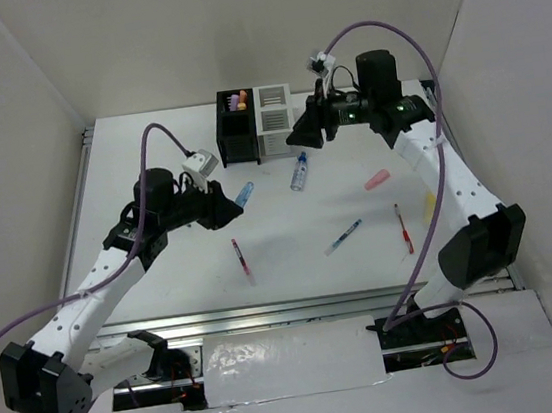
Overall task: Sort the stationery into containers
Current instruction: Pick up the stationery from the center of the board, then place the stationery in the storage box.
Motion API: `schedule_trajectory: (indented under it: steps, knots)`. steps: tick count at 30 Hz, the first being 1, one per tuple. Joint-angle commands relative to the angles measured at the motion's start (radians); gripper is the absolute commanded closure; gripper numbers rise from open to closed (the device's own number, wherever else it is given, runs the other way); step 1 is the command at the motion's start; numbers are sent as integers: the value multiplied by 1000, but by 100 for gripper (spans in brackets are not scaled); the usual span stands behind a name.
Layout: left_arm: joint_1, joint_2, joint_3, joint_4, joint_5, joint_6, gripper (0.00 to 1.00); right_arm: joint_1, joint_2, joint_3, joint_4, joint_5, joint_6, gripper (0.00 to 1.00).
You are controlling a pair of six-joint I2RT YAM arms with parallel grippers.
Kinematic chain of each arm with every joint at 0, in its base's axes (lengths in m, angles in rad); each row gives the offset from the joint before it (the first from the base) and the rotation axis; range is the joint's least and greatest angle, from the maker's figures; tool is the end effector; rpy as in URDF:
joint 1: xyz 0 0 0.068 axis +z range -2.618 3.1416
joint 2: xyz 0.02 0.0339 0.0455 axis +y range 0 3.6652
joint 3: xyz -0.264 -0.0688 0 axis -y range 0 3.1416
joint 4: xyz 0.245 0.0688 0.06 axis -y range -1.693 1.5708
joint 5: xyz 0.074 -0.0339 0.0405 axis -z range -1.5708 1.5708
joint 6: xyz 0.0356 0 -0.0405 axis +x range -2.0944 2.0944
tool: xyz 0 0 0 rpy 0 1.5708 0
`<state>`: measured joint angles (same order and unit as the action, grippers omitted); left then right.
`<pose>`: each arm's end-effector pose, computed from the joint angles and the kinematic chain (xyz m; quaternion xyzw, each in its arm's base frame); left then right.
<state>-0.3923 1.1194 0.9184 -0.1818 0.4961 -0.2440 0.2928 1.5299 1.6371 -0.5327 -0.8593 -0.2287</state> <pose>0.2288 -0.1130 0.3216 0.1965 0.7910 -0.3630 0.4517 0.3129 0.1225 0.4230 -0.4151 0.6801 0.3657 0.4811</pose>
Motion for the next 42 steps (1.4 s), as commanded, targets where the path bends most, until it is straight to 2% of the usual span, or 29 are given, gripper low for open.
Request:
schedule_trajectory:
  steps: [1,6,8,10,12,25,30,34,39,42]
  knots:
    - [-55,-67,-21,100,-129,100,100,-8,64,-6,19,-251,503,40]
    - [-117,-107,-27,125,-227,161,100,43,65,-118,189,-319,735,34]
    - [-141,-110,-24,130,-252,179,100,72,65,-128,192,-317,752,31]
    - [-167,-113,-16,136,-270,202,100,86,73,-132,207,-336,770,24]
    - [-183,-109,-13,140,-301,219,100,98,82,-140,231,-350,798,22]
    - [-267,-96,19,173,-350,233,100,137,138,-138,206,-316,776,27]
    - [-286,-89,25,206,-369,233,100,161,147,-129,192,-307,758,35]
    - [-289,-87,17,214,-386,232,100,163,153,-135,189,-293,753,51]
    - [-289,-92,13,222,-412,233,100,169,157,-145,186,-297,753,63]
    - [-289,-95,8,223,-410,232,100,170,159,-141,186,-291,752,77]
